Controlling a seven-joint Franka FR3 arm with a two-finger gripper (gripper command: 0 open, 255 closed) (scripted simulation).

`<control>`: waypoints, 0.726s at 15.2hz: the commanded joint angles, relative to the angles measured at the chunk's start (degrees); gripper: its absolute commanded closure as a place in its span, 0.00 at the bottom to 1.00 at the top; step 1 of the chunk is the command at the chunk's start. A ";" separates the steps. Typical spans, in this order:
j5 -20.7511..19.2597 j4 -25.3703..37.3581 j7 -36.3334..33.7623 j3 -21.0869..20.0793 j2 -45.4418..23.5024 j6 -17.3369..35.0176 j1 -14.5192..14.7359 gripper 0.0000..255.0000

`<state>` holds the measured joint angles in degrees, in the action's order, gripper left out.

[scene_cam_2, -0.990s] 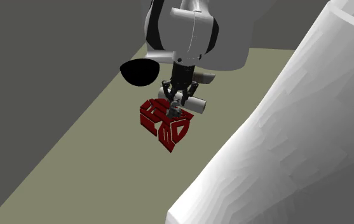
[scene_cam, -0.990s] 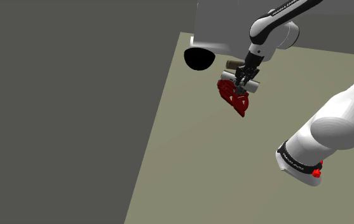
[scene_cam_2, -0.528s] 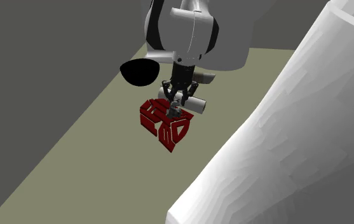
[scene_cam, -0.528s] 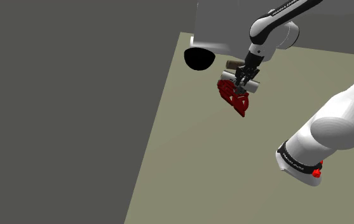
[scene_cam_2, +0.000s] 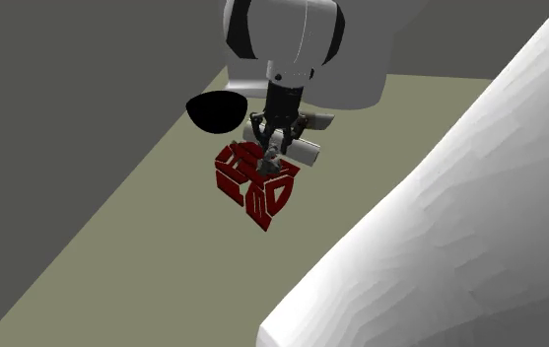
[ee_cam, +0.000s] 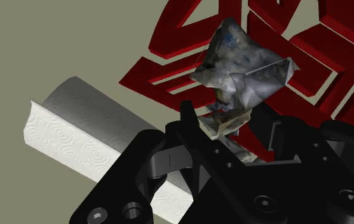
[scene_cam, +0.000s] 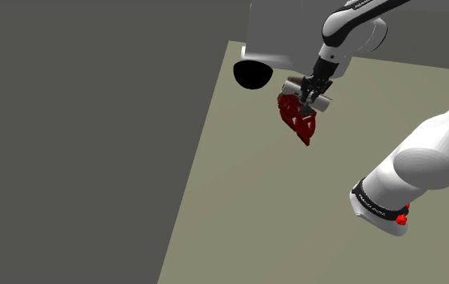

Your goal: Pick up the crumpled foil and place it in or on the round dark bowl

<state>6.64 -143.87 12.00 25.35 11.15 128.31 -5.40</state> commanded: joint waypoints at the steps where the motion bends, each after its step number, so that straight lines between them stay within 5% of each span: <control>1: -0.78 0.56 -0.73 -0.20 1.30 -1.68 -0.24 1.00; 11: -3.08 4.54 -3.59 -1.35 6.06 -9.89 -0.91 1.00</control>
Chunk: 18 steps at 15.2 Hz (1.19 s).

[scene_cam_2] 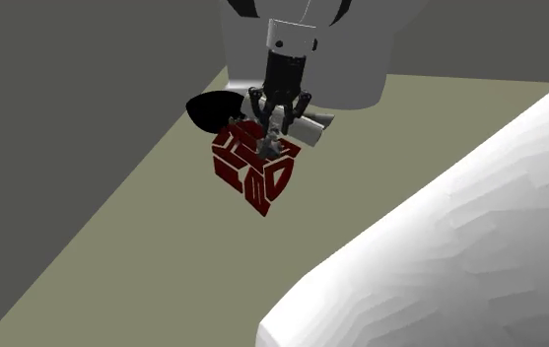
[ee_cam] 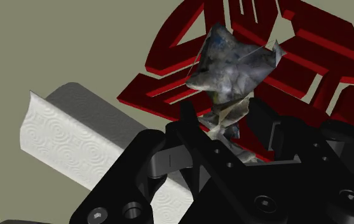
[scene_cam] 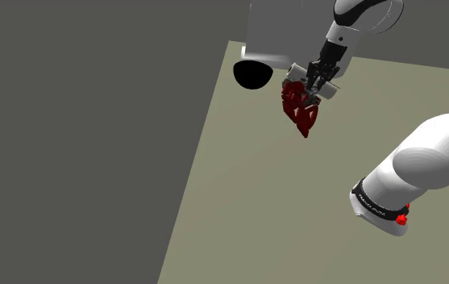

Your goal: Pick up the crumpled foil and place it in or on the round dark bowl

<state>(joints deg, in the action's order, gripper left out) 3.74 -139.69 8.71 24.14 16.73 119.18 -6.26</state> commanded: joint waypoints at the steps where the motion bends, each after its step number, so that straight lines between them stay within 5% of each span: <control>1: -0.33 0.82 -0.53 -0.26 0.86 -1.58 -0.09 1.00; 15: -1.46 8.20 -3.01 -1.58 4.54 -12.26 -0.32 1.00; 18: 1.10 14.94 -2.40 -1.09 -2.40 -12.46 1.26 1.00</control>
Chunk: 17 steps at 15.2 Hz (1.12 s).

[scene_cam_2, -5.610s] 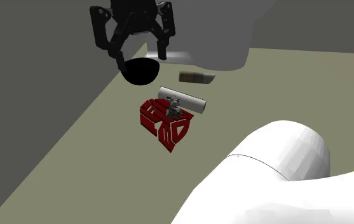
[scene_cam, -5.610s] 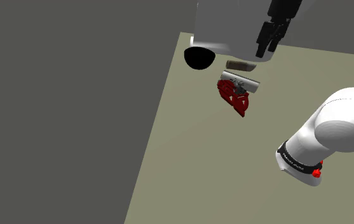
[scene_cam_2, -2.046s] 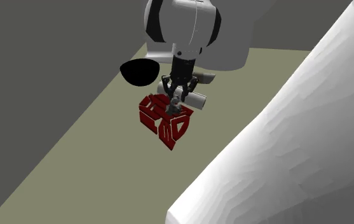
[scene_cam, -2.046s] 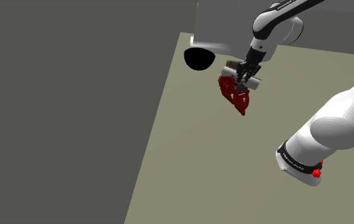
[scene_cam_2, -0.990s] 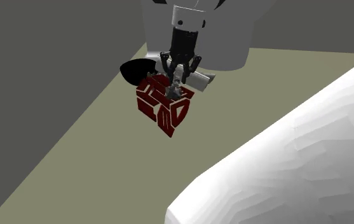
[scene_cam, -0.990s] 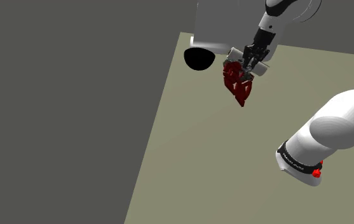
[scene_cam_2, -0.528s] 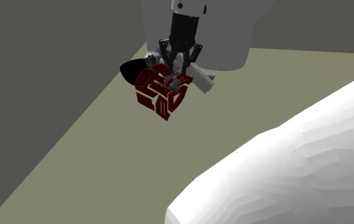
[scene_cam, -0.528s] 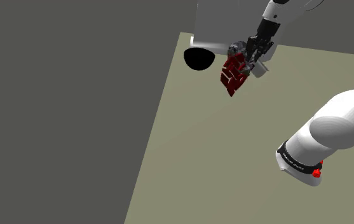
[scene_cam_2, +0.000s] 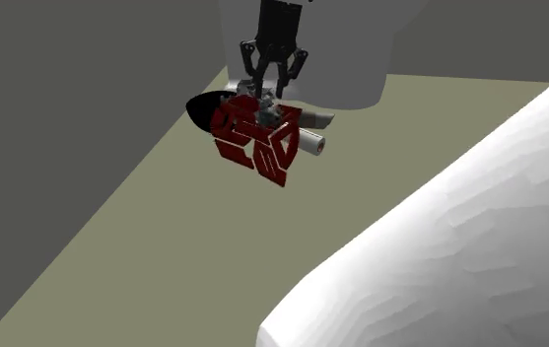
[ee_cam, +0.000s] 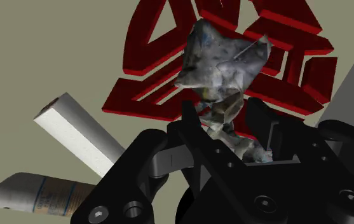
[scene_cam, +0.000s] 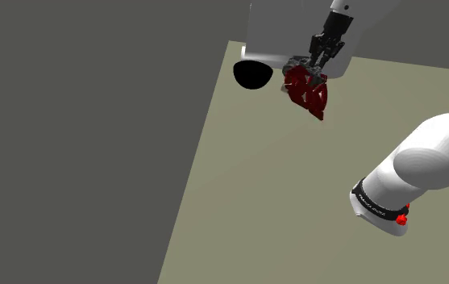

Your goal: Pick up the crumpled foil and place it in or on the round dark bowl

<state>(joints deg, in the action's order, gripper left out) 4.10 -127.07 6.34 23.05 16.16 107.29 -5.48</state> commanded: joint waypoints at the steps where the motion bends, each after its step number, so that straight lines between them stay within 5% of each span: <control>1: 1.64 4.70 0.20 0.16 -4.14 -0.81 0.89 1.00; 9: 9.13 26.65 1.99 0.68 -23.09 -5.68 1.63 1.00; 17: 16.49 58.45 1.05 -0.89 -45.11 -16.79 -3.17 1.00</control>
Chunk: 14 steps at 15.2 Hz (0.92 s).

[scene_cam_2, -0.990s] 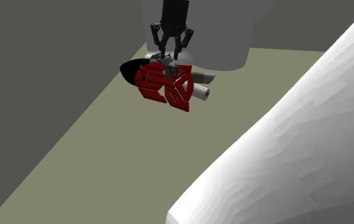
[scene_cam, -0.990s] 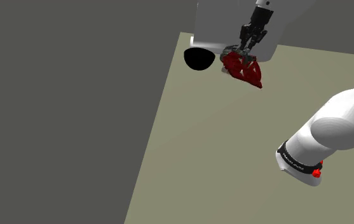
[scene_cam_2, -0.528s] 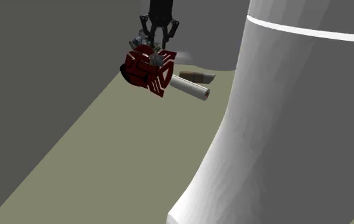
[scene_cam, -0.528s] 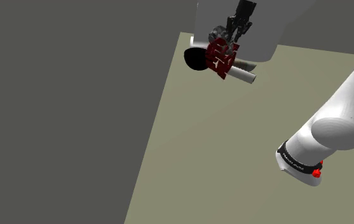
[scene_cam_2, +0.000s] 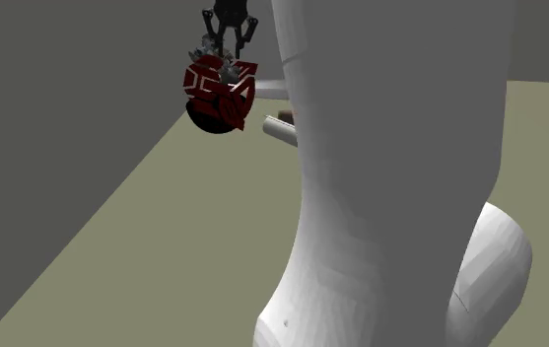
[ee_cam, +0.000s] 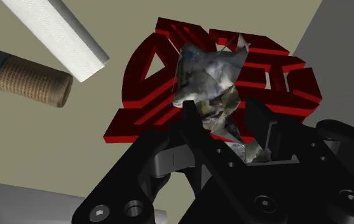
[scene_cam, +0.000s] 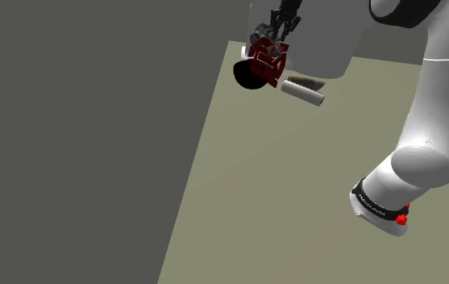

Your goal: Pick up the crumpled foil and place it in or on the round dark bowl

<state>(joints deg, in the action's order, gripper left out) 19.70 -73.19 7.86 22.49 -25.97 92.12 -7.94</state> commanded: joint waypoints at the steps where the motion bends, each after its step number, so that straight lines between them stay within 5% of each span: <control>1: 1.82 10.33 -1.06 -0.77 -6.51 -3.81 -1.92 1.00; 3: 4.01 26.81 -3.23 -2.14 -16.04 -10.25 -5.58 1.00; 14: 3.30 12.45 -0.64 -1.74 -12.79 0.24 -2.72 1.00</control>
<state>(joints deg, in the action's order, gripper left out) 22.98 -60.01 6.99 20.73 -38.81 91.64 -10.75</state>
